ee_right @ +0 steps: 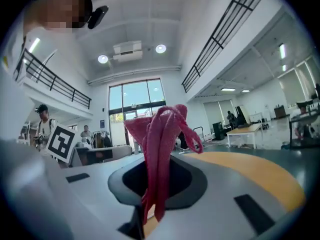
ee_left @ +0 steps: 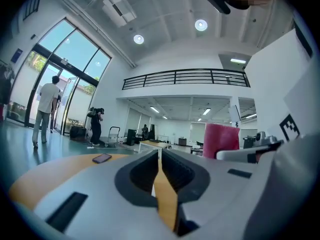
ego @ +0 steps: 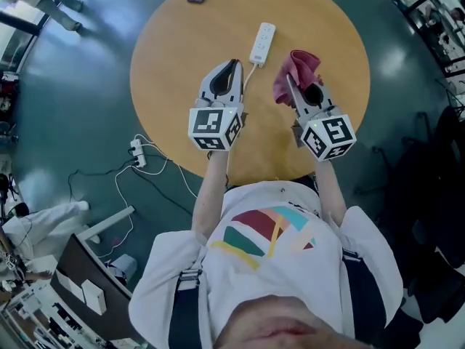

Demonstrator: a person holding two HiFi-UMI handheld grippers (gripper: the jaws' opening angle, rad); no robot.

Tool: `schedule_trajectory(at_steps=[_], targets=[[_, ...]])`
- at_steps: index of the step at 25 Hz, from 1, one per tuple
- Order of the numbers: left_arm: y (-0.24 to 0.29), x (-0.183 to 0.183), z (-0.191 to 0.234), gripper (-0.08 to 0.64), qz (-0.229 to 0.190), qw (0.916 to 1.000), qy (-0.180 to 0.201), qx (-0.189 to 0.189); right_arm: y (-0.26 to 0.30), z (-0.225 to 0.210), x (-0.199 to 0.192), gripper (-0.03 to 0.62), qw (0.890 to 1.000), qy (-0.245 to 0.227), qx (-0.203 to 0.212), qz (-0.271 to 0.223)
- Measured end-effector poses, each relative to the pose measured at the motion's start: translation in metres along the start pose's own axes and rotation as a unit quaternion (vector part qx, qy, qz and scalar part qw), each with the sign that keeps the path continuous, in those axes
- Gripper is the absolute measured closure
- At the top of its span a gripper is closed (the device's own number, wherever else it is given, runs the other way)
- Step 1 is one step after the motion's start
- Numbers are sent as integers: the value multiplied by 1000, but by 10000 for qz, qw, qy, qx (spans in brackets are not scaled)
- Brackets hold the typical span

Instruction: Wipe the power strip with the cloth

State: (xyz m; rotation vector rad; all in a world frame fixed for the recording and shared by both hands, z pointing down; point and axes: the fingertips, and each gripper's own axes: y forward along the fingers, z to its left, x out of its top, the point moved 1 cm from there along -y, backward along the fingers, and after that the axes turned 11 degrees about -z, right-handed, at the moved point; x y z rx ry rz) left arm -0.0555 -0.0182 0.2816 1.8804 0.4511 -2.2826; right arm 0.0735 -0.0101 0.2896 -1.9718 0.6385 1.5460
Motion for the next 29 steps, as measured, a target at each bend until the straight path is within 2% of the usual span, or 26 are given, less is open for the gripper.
schedule_trajectory(at_steps=[2,6,12,29], targets=[[-4,1,-7,495,-88,10000,-14,-5,-12,5,-6,554,9999,75,-92,1],[-11,-2,-13,495,-210,9997,98,-64,-21,8,-19,554,9994,-211,-195,213],[-7,5,-18,495,-315,9992,237,-87,-14,0,-5,554,9989,-411,-216,116],[-30,22,-37,495,-500,9977,454,18,-37,11,6,554,9984,-565,-30,1]])
